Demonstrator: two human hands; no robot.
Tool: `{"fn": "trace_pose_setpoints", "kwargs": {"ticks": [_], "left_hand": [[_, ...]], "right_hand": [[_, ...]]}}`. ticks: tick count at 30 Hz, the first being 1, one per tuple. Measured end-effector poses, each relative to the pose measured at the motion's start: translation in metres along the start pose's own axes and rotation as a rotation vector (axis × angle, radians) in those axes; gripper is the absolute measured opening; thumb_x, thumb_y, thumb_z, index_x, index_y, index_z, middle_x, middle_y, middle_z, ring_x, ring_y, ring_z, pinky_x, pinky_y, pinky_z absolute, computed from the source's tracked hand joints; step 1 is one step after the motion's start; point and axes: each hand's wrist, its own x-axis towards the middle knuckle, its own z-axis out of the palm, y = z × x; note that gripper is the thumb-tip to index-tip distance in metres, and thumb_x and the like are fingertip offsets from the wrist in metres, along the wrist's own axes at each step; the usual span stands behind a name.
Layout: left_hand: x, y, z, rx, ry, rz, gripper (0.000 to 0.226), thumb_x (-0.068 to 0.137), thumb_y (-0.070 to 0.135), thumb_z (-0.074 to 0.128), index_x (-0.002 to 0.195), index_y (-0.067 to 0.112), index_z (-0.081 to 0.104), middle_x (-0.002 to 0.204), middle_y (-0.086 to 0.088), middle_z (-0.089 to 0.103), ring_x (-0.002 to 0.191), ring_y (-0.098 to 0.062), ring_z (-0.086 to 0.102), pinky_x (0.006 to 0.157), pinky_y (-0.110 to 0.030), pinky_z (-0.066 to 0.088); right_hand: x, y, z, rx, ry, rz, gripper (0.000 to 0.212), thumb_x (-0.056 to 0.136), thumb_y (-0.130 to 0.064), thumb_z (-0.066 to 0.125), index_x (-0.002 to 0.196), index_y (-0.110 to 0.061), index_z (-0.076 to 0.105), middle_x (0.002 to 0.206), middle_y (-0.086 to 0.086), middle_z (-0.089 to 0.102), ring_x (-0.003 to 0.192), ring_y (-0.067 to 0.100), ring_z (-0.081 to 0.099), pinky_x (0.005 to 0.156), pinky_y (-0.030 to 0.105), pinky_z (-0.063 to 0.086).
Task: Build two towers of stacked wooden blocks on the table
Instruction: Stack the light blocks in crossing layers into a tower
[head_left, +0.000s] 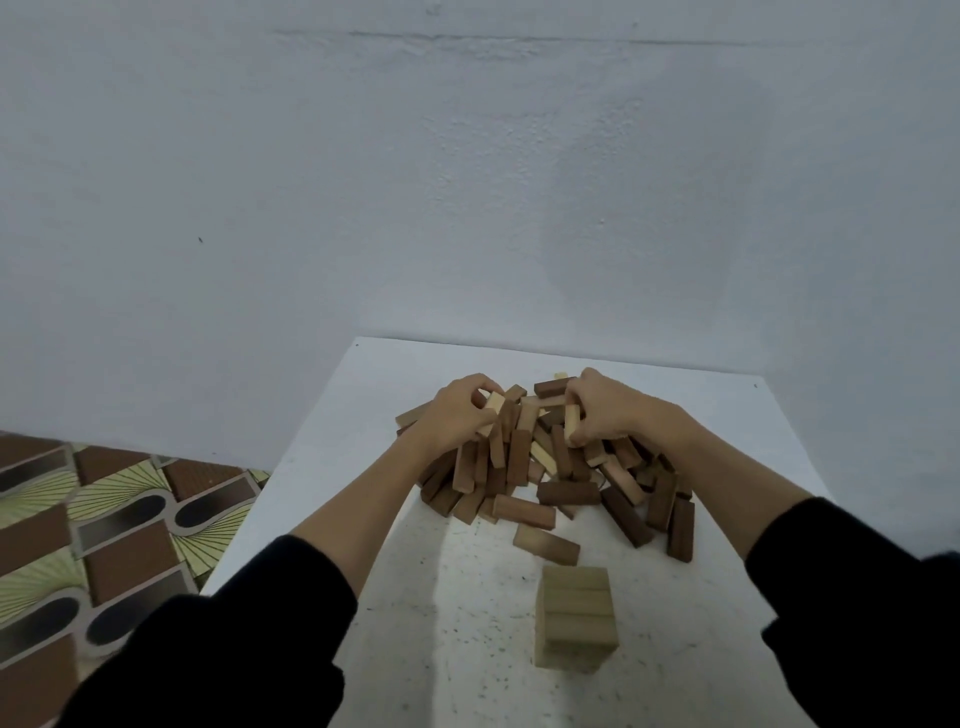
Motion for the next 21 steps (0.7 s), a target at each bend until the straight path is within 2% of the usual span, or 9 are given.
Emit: {"fn": "trace_pose_setpoints", "kwargs": {"ticks": [4, 6, 8, 12, 15, 17, 19, 20, 21], "left_hand": [[-0.017, 0.007, 0.002, -0.297, 0.103, 0.033, 0.014, 0.087, 0.009, 0.066, 0.100, 0.015, 0.064, 0.067, 0.000, 0.060, 0.069, -0.017, 0.056, 0.059, -0.026, 0.049], [-0.027, 0.014, 0.004, -0.390, 0.115, 0.054, 0.015, 0.086, 0.012, 0.068, 0.100, 0.014, 0.065, 0.072, -0.004, 0.068, 0.071, -0.017, 0.061, 0.064, -0.028, 0.052], [-0.038, 0.019, 0.005, -0.441, 0.098, 0.079, 0.018, 0.085, 0.011, 0.069, 0.102, 0.012, 0.065, 0.081, -0.009, 0.072, 0.075, -0.017, 0.066, 0.068, -0.029, 0.055], [-0.061, 0.026, 0.001, -0.539, 0.101, 0.071, 0.018, 0.081, 0.003, 0.071, 0.097, 0.008, 0.064, 0.067, 0.001, 0.070, 0.065, -0.011, 0.067, 0.060, -0.021, 0.052], [-0.083, 0.021, -0.006, -0.556, 0.151, 0.025, 0.021, 0.078, -0.002, 0.072, 0.094, 0.009, 0.064, 0.076, -0.004, 0.070, 0.071, -0.016, 0.068, 0.063, -0.025, 0.054], [-0.099, 0.009, -0.010, -0.569, 0.192, 0.008, 0.021, 0.078, -0.005, 0.071, 0.093, 0.009, 0.065, 0.077, -0.001, 0.070, 0.068, -0.013, 0.066, 0.059, -0.022, 0.052], [-0.116, -0.011, -0.014, -0.520, 0.206, -0.020, 0.022, 0.078, -0.005, 0.071, 0.096, 0.006, 0.065, 0.074, 0.003, 0.068, 0.066, -0.012, 0.063, 0.060, -0.022, 0.050], [-0.127, -0.024, -0.014, -0.470, 0.203, -0.043, 0.022, 0.078, -0.004, 0.071, 0.097, 0.006, 0.066, 0.066, 0.005, 0.064, 0.061, -0.011, 0.058, 0.059, -0.021, 0.047], [-0.136, -0.036, -0.014, -0.420, 0.196, -0.062, 0.021, 0.079, -0.003, 0.071, 0.096, 0.008, 0.066, 0.057, 0.005, 0.057, 0.056, -0.010, 0.051, 0.056, -0.020, 0.044]], "right_hand": [[-0.028, -0.027, -0.019, 0.319, 0.143, -0.133, 0.043, 0.070, -0.016, 0.075, 0.105, -0.014, 0.052, 0.111, 0.002, 0.050, 0.098, 0.020, 0.055, 0.083, 0.036, 0.049], [-0.044, -0.045, -0.024, 0.383, 0.154, -0.190, 0.046, 0.068, -0.019, 0.079, 0.105, -0.019, 0.053, 0.108, -0.006, 0.050, 0.100, 0.016, 0.054, 0.085, 0.033, 0.049], [-0.058, -0.060, -0.024, 0.351, 0.176, -0.232, 0.048, 0.067, -0.020, 0.080, 0.107, -0.019, 0.053, 0.108, -0.007, 0.049, 0.101, 0.016, 0.052, 0.087, 0.034, 0.049], [-0.075, -0.082, -0.022, 0.191, 0.185, -0.260, 0.052, 0.068, -0.025, 0.080, 0.111, -0.014, 0.052, 0.113, 0.002, 0.048, 0.100, 0.020, 0.052, 0.085, 0.038, 0.048], [-0.088, -0.099, -0.014, 0.167, 0.162, -0.301, 0.055, 0.069, -0.026, 0.079, 0.114, -0.015, 0.049, 0.114, -0.001, 0.041, 0.098, 0.016, 0.050, 0.081, 0.032, 0.046], [-0.095, -0.114, -0.004, 0.254, 0.205, -0.335, 0.053, 0.074, -0.017, 0.073, 0.116, -0.016, 0.041, 0.116, -0.002, 0.032, 0.101, 0.014, 0.043, 0.084, 0.030, 0.044], [-0.103, -0.136, 0.011, 0.416, 0.284, -0.318, 0.042, 0.078, 0.000, 0.056, 0.109, -0.019, 0.033, 0.111, -0.002, 0.028, 0.098, 0.016, 0.038, 0.083, 0.029, 0.040], [-0.108, -0.148, 0.021, 0.486, 0.314, -0.283, 0.040, 0.077, 0.006, 0.048, 0.104, -0.019, 0.031, 0.108, -0.002, 0.027, 0.097, 0.015, 0.033, 0.082, 0.023, 0.038], [-0.110, -0.159, 0.031, 0.523, 0.313, -0.243, 0.039, 0.076, 0.010, 0.043, 0.102, -0.018, 0.030, 0.107, -0.002, 0.027, 0.097, 0.012, 0.028, 0.080, 0.012, 0.035]]}}
